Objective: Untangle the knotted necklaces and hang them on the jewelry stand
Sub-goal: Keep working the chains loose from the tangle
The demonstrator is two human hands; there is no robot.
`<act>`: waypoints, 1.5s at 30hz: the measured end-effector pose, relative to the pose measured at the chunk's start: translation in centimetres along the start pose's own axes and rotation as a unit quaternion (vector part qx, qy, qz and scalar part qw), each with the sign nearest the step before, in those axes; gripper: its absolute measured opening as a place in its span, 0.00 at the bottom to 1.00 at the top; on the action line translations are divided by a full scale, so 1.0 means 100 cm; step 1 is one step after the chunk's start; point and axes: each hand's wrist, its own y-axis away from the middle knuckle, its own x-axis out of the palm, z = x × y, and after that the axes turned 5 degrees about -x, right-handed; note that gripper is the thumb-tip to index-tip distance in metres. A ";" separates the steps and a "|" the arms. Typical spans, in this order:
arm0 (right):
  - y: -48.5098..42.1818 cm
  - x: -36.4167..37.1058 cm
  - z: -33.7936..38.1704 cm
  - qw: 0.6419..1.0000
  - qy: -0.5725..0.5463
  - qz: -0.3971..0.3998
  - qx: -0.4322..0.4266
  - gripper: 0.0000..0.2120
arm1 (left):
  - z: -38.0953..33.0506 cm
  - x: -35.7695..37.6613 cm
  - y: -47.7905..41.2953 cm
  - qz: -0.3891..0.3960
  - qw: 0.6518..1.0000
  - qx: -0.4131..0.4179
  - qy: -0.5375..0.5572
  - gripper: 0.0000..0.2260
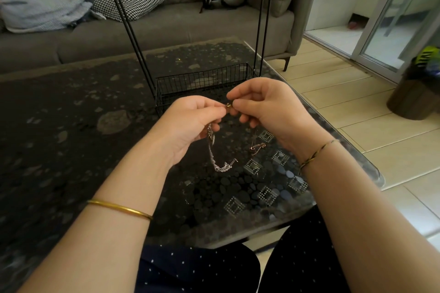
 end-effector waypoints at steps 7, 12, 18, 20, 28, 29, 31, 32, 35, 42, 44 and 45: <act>0.002 0.000 -0.001 0.998 0.044 0.028 0.034 0.05 | 0.001 -0.002 -0.004 -0.022 0.999 -0.001 0.031 0.06; 0.002 -0.002 -0.003 0.994 0.086 0.031 0.059 0.03 | 0.001 -0.004 -0.006 -0.054 0.997 -0.002 0.051 0.05; 0.002 -0.008 -0.005 0.989 0.111 0.031 0.094 0.03 | 0.002 -0.003 -0.009 -0.092 0.995 0.015 0.037 0.05; 0.002 -0.009 -0.006 0.987 0.115 0.042 0.100 0.04 | 0.004 -0.004 -0.010 -0.104 0.994 0.017 0.032 0.06; 0.004 -0.009 -0.006 0.989 0.097 0.051 0.096 0.04 | 0.007 -0.006 -0.013 -0.150 0.988 0.013 0.024 0.06; 0.004 -0.009 -0.005 0.989 0.097 0.058 0.095 0.05 | 0.008 -0.006 -0.013 -0.153 0.988 0.015 0.023 0.06; 0.003 -0.009 -0.006 0.989 0.096 0.060 0.093 0.07 | 0.008 -0.007 -0.014 -0.160 0.987 0.016 0.022 0.07; 0.002 -0.010 -0.006 0.990 0.093 0.054 0.092 0.09 | 0.008 -0.008 -0.015 -0.164 0.986 0.015 0.023 0.07; 0.001 -0.009 -0.005 0.992 0.085 0.029 0.089 0.10 | 0.008 -0.008 -0.016 -0.169 0.985 0.008 0.030 0.08; -0.001 -0.004 0.001 0.989 0.035 -0.017 0.141 0.09 | 0.006 -0.006 -0.013 -0.176 0.984 0.024 0.036 0.08; 0.001 -0.002 0.003 0.989 0.080 -0.021 0.124 0.08 | 0.006 -0.005 -0.013 -0.175 0.984 0.023 0.033 0.08; 0.002 -0.002 0.003 0.989 0.096 -0.022 0.112 0.07 | 0.006 -0.006 -0.013 -0.173 0.984 0.020 0.033 0.08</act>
